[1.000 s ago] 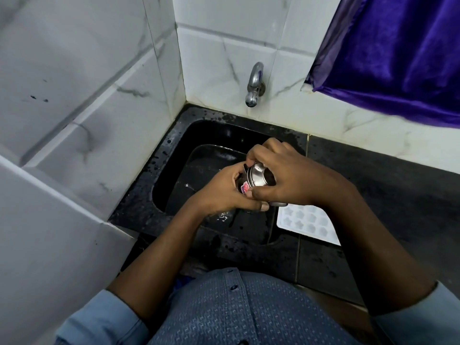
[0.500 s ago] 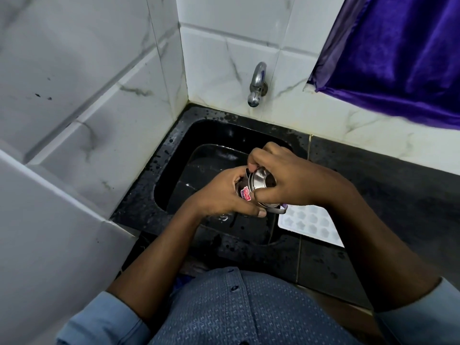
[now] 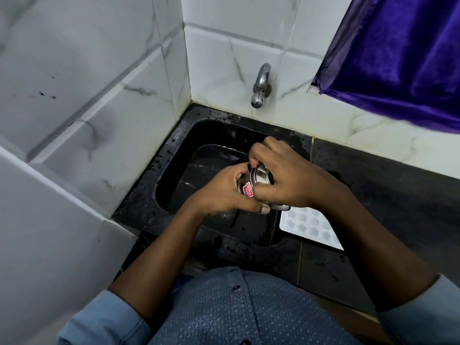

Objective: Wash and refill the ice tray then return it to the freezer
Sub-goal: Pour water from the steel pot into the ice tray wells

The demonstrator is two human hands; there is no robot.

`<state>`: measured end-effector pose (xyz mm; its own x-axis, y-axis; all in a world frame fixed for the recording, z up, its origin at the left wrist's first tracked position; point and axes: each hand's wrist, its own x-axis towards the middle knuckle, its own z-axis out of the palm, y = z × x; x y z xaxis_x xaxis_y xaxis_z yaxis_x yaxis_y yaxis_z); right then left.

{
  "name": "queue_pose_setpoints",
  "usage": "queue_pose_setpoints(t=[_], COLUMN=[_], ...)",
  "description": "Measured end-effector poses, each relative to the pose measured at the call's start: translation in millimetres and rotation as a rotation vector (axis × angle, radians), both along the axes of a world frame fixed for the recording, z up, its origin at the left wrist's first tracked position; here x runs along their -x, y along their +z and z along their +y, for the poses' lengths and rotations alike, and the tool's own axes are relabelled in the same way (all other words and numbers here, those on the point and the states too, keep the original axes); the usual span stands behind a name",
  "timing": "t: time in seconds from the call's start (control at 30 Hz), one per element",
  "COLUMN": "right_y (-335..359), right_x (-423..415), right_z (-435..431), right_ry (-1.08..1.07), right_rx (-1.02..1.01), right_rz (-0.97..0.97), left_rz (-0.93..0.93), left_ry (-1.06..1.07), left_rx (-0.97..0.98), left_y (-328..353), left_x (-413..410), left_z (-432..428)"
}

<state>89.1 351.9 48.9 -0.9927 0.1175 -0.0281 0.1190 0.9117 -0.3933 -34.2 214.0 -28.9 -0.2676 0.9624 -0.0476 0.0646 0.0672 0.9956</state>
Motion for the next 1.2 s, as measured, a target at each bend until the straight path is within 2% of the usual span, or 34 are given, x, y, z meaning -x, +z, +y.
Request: queue_pose_setpoints(t=[0.27,0.43,0.63,0.83,1.0,1.2], right_y=[-8.8,-19.3,-33.1,-46.7,-37.2,-35.4], right_x=[0.1,1.3,0.7,-3.8,-2.4,4.4], right_z=[-2.9,-6.6,-11.4,-7.9,-1.0,7.0], right_ry=[0.04,0.007,-0.026,-0.03,-0.11,0.013], right_rx=[-0.071,-0.116,0.064,0.111,0.205,0.171], right_rz=[0.132,0.217,0.33,0.457,0.694,0.554], left_rz=[0.006,-0.09,-0.085,0.04,-0.087,-0.044], left_ry=[-0.039,0.029,0.011,-0.017,0.007,0.024], left_rx=[0.002,-0.026,-0.023,0.013,-0.023,-0.016], left_y=[-0.2,-7.4,-9.7,-2.6,-11.2,-10.3], left_x=[0.9,-6.9,-5.2,-0.9,-7.5,-7.1], left_z=[2.1,2.3,0.9,3.7,2.6,8.8])
